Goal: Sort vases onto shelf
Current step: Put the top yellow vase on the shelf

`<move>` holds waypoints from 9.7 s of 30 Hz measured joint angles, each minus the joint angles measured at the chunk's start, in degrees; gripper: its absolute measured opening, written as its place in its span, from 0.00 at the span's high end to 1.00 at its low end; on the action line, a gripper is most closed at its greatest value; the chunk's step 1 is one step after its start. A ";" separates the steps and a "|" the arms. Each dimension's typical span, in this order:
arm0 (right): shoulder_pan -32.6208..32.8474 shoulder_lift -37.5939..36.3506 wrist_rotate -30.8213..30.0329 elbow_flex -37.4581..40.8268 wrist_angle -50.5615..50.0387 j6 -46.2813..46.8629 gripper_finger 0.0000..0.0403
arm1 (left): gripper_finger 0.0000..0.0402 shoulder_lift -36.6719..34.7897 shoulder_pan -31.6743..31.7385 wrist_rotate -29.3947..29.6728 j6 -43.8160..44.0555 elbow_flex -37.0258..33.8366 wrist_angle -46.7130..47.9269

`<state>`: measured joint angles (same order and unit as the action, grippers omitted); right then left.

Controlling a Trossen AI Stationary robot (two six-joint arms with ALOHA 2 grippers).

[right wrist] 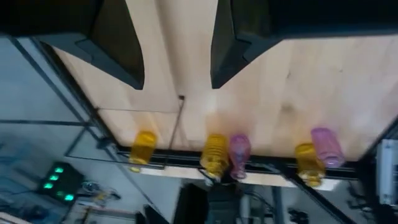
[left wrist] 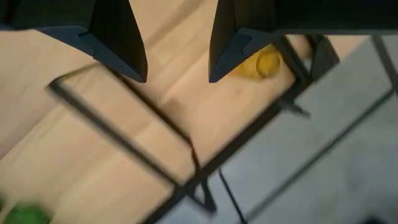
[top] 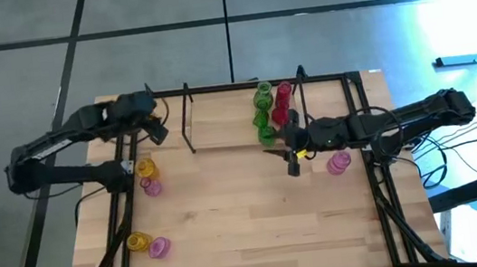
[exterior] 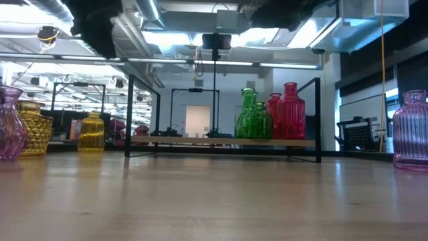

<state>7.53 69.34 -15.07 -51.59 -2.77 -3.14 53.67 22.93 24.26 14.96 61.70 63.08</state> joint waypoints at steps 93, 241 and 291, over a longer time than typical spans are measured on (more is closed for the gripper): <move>-0.04 1.05 -0.77 -0.03 2.80 -9.20 0.59 | 0.90 22.34 25.73 -8.93 -18.01 16.23 15.16; -0.04 1.05 -0.76 -0.04 2.71 -8.69 0.59 | 0.90 45.35 -33.82 -16.67 -8.08 11.79 -22.39; 0.00 -7.36 -0.33 -0.04 -10.40 -1.61 0.59 | 0.99 46.54 -8.92 -8.54 -24.70 37.15 -8.81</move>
<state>7.53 61.98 -15.40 -51.64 -13.17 -4.75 100.21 14.01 15.71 -9.74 98.85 54.27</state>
